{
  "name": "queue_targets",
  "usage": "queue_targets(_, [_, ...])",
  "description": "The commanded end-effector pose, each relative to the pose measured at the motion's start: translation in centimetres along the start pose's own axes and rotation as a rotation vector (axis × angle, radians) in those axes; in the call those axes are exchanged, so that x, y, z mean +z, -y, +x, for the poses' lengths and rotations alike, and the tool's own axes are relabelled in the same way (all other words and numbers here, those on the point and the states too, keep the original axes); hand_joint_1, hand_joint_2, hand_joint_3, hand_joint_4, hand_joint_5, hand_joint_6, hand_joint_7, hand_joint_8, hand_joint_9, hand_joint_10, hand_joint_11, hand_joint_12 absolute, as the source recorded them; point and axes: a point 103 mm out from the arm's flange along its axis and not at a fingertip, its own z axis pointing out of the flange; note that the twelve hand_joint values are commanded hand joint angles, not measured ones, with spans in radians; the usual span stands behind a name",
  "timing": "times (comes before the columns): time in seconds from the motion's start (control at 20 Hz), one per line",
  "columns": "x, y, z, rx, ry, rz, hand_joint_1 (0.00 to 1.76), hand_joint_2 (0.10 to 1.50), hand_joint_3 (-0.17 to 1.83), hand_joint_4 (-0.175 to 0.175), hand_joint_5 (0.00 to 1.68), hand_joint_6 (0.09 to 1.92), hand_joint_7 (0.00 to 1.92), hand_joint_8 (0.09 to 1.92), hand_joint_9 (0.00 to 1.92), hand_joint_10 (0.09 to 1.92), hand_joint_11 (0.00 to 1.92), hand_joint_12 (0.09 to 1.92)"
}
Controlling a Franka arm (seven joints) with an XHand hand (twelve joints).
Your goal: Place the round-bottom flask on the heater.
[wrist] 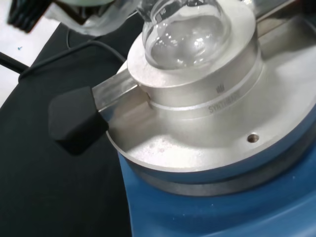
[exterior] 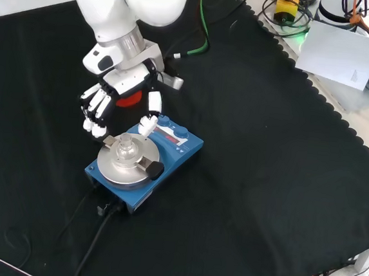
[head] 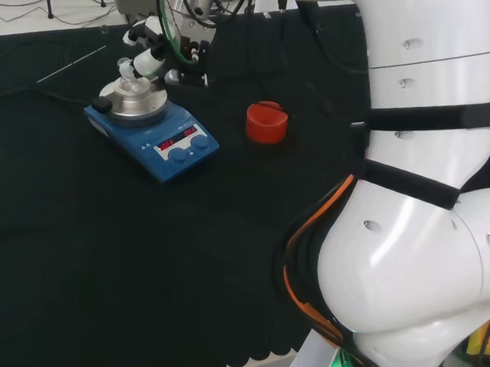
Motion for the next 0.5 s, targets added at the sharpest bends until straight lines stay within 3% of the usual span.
queue_targets(0.05, [-2.2, 2.0, -0.7, 0.017, 0.001, -0.035, 0.81, 0.59, 0.63, -0.003, 0.49, 0.32, 0.25, 0.6, 0.39, 0.65, 0.0, 1.27])
queue_targets(0.25, [-3.6, 3.8, -1.6, 0.038, 0.013, -0.061, 0.81, 0.59, 0.63, -0.002, 0.5, 0.32, 0.25, 0.6, 0.39, 0.65, 0.0, 1.27])
queue_targets(0.5, [-5.0, 5.4, -0.7, 0.047, 0.033, -0.083, 0.8, 0.59, 0.63, -0.001, 0.5, 0.32, 0.25, 0.6, 0.39, 0.65, 0.0, 1.26])
